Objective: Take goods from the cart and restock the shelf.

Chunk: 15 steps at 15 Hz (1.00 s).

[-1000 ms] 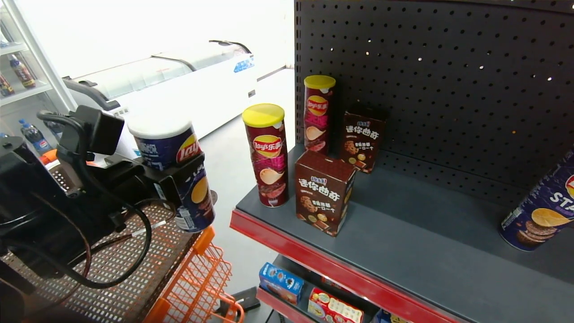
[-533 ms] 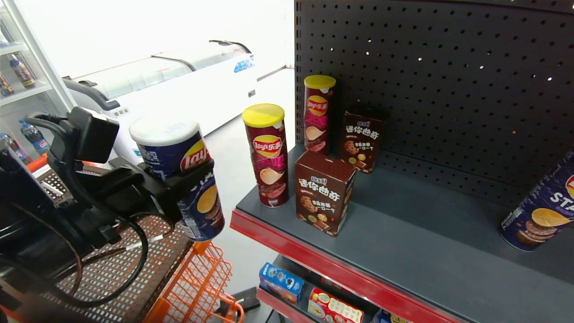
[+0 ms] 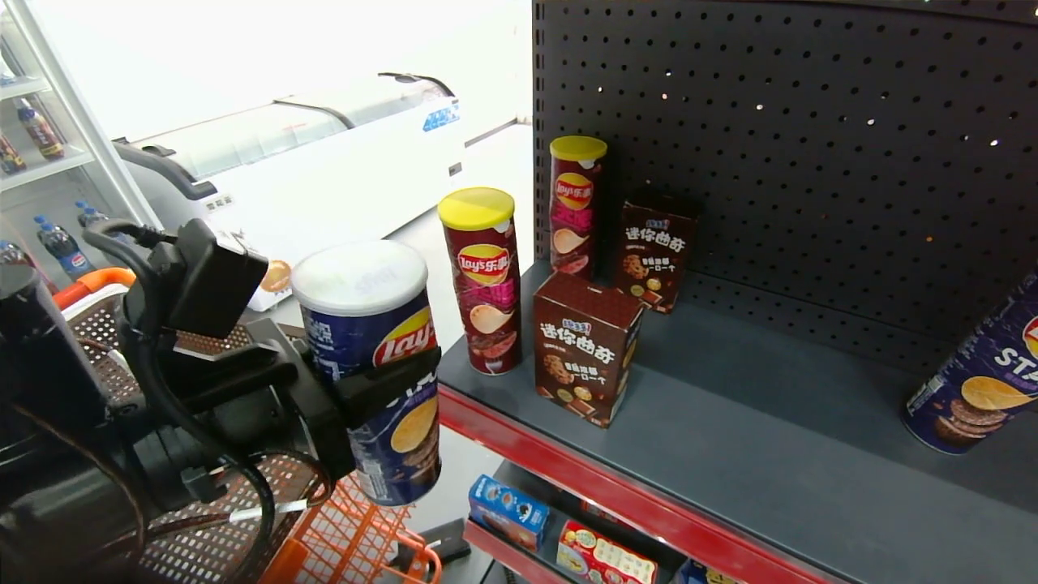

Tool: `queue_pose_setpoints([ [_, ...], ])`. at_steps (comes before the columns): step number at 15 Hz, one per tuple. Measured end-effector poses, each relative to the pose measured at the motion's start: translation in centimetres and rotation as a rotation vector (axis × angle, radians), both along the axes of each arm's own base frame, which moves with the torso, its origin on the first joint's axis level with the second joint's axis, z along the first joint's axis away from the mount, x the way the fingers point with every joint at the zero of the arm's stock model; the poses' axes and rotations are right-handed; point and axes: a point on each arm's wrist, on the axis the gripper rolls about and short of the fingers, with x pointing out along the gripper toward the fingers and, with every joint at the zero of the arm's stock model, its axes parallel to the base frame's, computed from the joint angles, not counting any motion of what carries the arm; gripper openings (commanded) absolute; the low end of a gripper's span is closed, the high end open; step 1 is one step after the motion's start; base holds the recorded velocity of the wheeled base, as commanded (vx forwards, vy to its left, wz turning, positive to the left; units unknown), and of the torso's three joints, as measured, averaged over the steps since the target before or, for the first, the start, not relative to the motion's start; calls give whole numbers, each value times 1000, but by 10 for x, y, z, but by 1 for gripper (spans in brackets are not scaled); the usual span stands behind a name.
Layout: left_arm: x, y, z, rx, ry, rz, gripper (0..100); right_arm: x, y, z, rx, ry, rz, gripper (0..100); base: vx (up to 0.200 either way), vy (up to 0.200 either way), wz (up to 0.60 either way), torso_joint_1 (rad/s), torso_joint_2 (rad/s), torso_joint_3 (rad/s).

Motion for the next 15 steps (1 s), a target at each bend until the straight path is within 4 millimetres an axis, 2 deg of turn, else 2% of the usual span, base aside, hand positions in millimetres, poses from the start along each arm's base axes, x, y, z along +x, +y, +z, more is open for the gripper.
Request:
queue_pose_setpoints([
  [3, -15, -5, 15, -21, -37, -59, 0, 0, 0, 0, 0, 0, 2, 100, 0, 0, 0, 0, 0, 0],
  [8, -35, -14, 20, -39, -61, -174, 0, 0, 0, 0, 0, 0, 2, 100, 0, 0, 0, 0, 0, 0],
  [15, -44, -14, 19, -43, -64, -218, 0, 0, 0, 0, 0, 0, 3, 100, 0, 0, -600, 3, 4, 5],
])
